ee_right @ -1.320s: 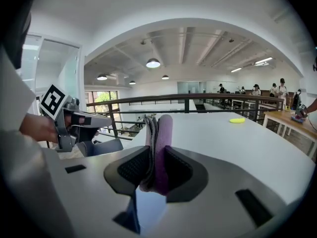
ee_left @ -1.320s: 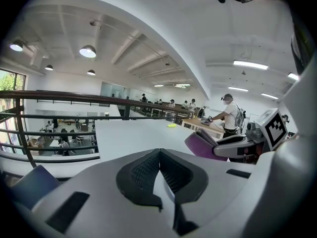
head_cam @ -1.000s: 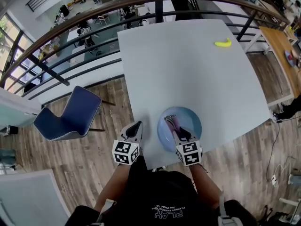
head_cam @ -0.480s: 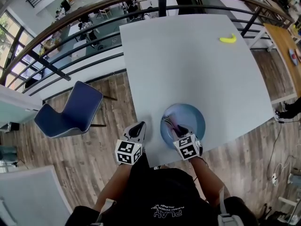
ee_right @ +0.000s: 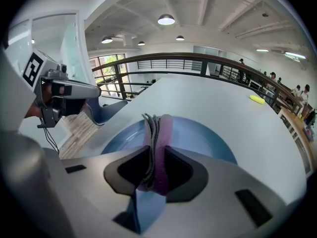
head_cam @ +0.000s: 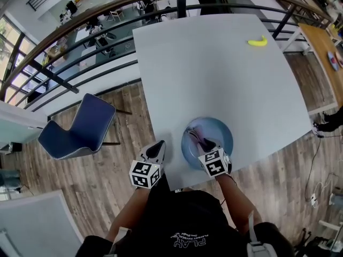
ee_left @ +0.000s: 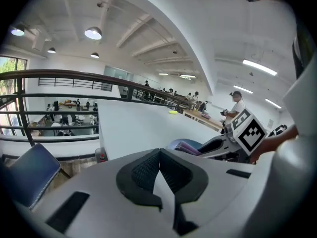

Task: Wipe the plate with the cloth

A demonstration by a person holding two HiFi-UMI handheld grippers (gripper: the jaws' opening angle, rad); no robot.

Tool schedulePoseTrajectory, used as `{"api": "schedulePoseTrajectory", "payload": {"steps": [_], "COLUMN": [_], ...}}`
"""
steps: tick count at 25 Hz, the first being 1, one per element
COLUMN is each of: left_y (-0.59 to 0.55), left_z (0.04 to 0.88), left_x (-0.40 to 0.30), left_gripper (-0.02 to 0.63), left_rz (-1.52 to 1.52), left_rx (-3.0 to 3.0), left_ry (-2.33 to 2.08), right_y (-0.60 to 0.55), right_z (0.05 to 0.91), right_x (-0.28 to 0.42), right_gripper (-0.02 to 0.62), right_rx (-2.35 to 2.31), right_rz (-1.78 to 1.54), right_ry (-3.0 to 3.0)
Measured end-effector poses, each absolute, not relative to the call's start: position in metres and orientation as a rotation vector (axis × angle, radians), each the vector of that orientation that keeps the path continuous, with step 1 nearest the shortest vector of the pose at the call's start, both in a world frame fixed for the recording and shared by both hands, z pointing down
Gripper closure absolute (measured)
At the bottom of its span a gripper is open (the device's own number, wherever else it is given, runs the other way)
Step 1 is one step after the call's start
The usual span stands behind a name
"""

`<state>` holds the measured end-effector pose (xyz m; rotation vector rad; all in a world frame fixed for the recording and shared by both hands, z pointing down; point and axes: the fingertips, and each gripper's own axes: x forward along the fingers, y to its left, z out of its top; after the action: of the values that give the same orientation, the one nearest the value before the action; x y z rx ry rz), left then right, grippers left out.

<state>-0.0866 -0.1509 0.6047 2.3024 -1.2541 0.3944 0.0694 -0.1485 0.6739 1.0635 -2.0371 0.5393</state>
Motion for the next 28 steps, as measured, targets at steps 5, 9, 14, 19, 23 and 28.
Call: {"api": "schedulePoseTrajectory", "payload": {"steps": [5, 9, 14, 19, 23, 28], "left_y": [-0.154, -0.153, -0.153, -0.153, -0.155, -0.152], "left_z": [0.599, 0.600, 0.597, 0.597, 0.595, 0.597], "left_x": [-0.080, -0.075, -0.061, -0.050, -0.047, -0.045], "left_gripper": [0.592, 0.592, 0.592, 0.592, 0.592, 0.592], "left_rz": [0.377, 0.409, 0.423, 0.418, 0.423, 0.432], "left_rx": [2.329, 2.342, 2.384, 2.399, 2.404, 2.407], "left_ry": [-1.237, -1.226, -1.183, -1.162, -1.153, -1.146], "right_y": [-0.158, -0.165, -0.174, -0.178, -0.181, -0.180], "right_z": [0.676, 0.678, 0.679, 0.678, 0.676, 0.678], "right_x": [0.085, 0.100, 0.118, 0.132, 0.144, 0.148], "right_gripper": [0.491, 0.491, 0.491, 0.491, 0.491, 0.491], "right_rx": [1.107, 1.159, 1.215, 1.250, 1.294, 1.314], "right_rz": [0.526, 0.558, 0.593, 0.607, 0.632, 0.650], "right_ry": [-2.007, -1.980, -1.939, -1.923, -1.910, -1.905]}}
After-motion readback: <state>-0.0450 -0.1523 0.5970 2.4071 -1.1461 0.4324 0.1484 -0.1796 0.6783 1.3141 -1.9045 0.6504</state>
